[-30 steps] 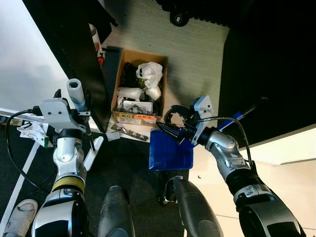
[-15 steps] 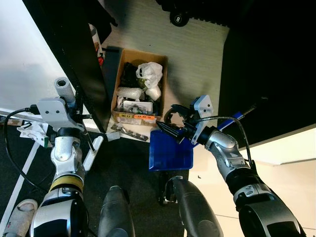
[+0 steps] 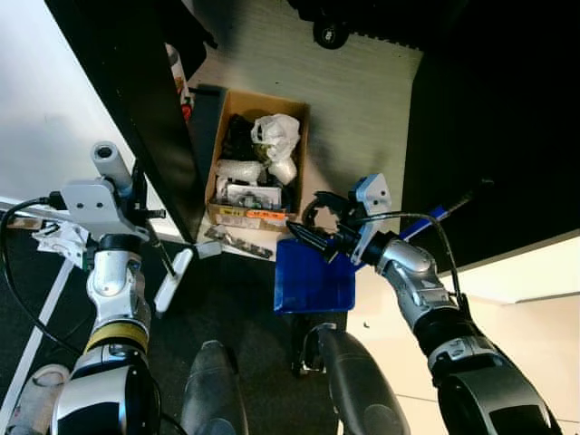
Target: Sweep floor
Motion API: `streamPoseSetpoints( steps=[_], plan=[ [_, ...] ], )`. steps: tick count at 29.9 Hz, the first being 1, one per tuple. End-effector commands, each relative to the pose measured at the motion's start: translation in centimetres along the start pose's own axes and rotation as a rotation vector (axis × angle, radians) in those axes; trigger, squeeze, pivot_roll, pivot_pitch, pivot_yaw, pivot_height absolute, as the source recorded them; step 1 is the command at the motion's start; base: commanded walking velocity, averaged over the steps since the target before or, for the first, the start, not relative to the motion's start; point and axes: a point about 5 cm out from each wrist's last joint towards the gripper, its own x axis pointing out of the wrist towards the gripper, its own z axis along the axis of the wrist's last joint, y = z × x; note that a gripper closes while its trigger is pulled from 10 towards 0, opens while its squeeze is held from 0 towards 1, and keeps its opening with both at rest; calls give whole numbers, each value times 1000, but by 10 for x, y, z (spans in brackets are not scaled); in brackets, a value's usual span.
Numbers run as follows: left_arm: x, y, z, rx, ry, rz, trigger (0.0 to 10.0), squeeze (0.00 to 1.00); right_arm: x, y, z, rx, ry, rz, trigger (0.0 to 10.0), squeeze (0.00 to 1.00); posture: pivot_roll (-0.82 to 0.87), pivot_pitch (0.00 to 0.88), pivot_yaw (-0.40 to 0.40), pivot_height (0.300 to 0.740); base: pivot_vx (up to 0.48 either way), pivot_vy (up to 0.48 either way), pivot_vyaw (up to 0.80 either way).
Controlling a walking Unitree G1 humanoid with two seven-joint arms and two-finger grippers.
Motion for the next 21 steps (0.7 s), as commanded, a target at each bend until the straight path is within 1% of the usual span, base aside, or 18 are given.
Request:
streamPoseSetpoints(
  steps=[1, 2, 3, 4, 5, 6, 8, 9, 11, 14, 15, 16, 17, 18, 19, 20, 21],
  plan=[
    [7, 2, 7, 16, -17, -9, 0, 0, -6, -7, -2, 17, -10, -56, 10000, 0, 27, 155, -126, 731, 0, 0, 0],
    [10, 0, 10, 23, -22, -16, 2118, 0, -6, -11, 1, 30, -31, -92, 10000, 0, 43, 142, -106, 731, 0, 0, 0],
    [10, 0, 10, 23, -22, -16, 2118, 0, -6, -11, 1, 30, -31, -92, 10000, 0, 43, 142, -106, 731, 0, 0, 0],
    [14, -1, 12, 33, -18, -24, 9608, 0, -7, -18, 5, 39, -56, -138, 10000, 0, 52, 131, -84, 731, 0, 0, 0],
    [16, -2, 12, 35, -13, -25, 9608, 0, -8, -19, 6, 38, -62, -150, 10000, 0, 52, 131, -84, 731, 0, 0, 0],
    [17, -2, 13, 39, -13, -25, 10000, 0, -9, -23, 8, 36, -72, -170, 10000, 0, 54, 126, -66, 731, 0, 0, 0],
    [18, -2, 13, 54, -15, -17, 10000, 0, -11, -28, 12, 30, -87, -201, 10000, 0, 52, 125, -52, 731, 0, 0, 0],
    [18, -2, 13, 54, -15, -17, 10000, 0, -11, -28, 12, 30, -87, -201, 10000, 0, 52, 125, -52, 731, 0, 0, 0],
    [20, -1, 12, 90, -11, -2, 10000, 0, -16, -35, 18, 7, -112, -240, 10000, 0, 45, 132, -46, 731, 0, 0, 0],
    [20, -4, 10, 110, 1, -17, 10000, 0, -21, -41, 23, -10, -136, -266, 10000, 0, 40, 135, -42, 731, 0, 0, 0],
    [22, -6, 11, 128, 7, -24, 10000, 0, -27, -48, 31, -35, -170, -305, 10000, 0, 30, 144, -34, 731, 0, 0, 0],
    [22, -6, 11, 128, 7, -24, 10000, 0, -27, -48, 31, -35, -170, -305, 10000, 0, 30, 144, -34, 731, 0, 0, 0],
    [23, -7, 11, 131, 6, -25, 10000, 0, -32, -53, 37, -49, -195, -331, 10000, 0, 27, 146, -32, 731, 0, 0, 0],
    [23, -7, 11, 131, 6, -25, 10000, 0, -32, -53, 37, -49, -195, -331, 10000, 0, 27, 146, -32, 731, 0, 0, 0],
    [23, -7, 12, 132, 6, -26, 10000, 0, -35, -57, 41, -59, -212, -349, 10000, 0, 27, 146, -32, 731, 0, 0, 0],
    [24, -8, 12, 128, 4, -28, 10000, 0, -39, -64, 49, -86, -235, -388, 10000, 0, 22, 152, -26, 731, 0, 0, 0],
    [24, -8, 12, 128, 4, -28, 10000, 0, -39, -64, 49, -86, -235, -388, 10000, 0, 22, 152, -26, 731, 0, 0, 0]
  ],
)
